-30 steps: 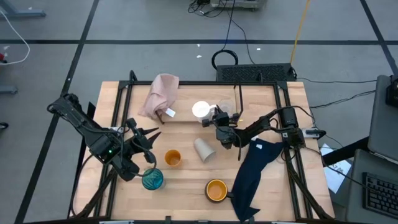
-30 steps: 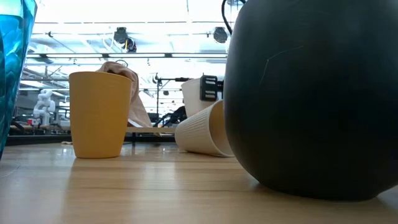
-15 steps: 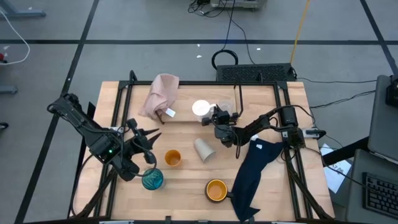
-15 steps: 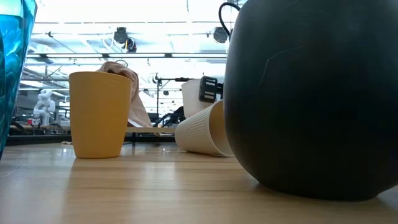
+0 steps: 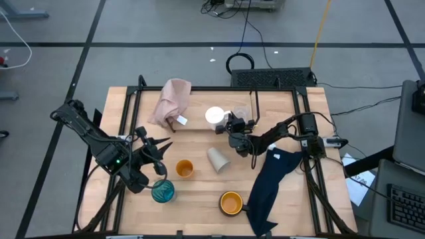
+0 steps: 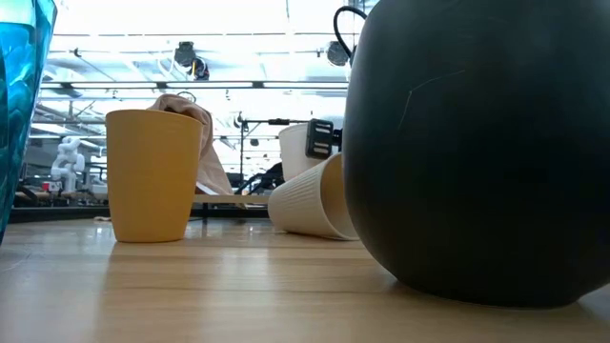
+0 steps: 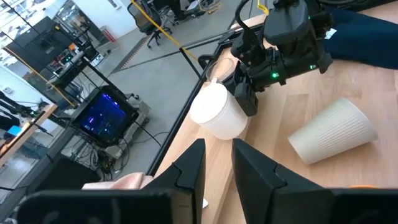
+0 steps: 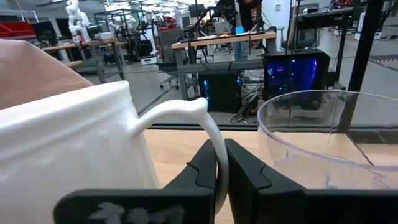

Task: Stack small to large cups/mugs on shelf
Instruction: Put the white mug on the shelf

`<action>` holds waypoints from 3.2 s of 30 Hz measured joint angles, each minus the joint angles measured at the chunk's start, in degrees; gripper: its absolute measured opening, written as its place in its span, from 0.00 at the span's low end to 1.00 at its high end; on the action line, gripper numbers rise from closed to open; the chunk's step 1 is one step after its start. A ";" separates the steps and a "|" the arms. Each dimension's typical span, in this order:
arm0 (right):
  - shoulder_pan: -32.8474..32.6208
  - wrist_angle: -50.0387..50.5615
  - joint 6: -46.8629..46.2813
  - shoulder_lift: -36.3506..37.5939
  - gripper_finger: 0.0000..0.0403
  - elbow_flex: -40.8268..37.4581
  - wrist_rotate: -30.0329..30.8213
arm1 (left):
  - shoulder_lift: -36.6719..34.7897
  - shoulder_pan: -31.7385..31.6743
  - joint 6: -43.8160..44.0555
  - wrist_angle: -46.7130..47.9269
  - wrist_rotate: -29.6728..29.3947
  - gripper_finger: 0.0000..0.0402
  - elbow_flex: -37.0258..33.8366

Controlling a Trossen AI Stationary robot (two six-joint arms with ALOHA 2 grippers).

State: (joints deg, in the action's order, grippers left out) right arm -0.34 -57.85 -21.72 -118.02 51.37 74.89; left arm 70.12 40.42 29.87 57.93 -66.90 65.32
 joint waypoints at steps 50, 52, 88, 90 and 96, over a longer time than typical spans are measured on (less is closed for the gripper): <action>0.63 -5.70 10.67 0.02 0.28 0.00 -4.46 | -0.02 0.03 -0.90 -1.65 2.59 0.20 0.00; 0.63 -5.75 11.74 0.02 0.29 0.00 -4.44 | -0.02 0.03 -0.90 -1.64 2.61 0.20 0.00; 0.09 -5.92 19.44 0.02 0.53 -0.01 -1.09 | -0.02 0.02 0.18 -1.60 5.43 0.20 0.00; -0.22 -6.21 19.45 0.07 0.54 0.00 -1.05 | -0.02 0.00 0.20 -1.58 5.43 0.20 0.00; -0.83 -6.48 19.52 0.07 0.54 -0.01 -1.07 | -0.01 0.03 0.22 -1.57 5.45 0.20 0.00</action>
State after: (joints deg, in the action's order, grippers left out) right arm -1.17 -64.32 -2.19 -117.95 51.37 73.82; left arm 70.12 40.45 30.09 56.36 -61.45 65.32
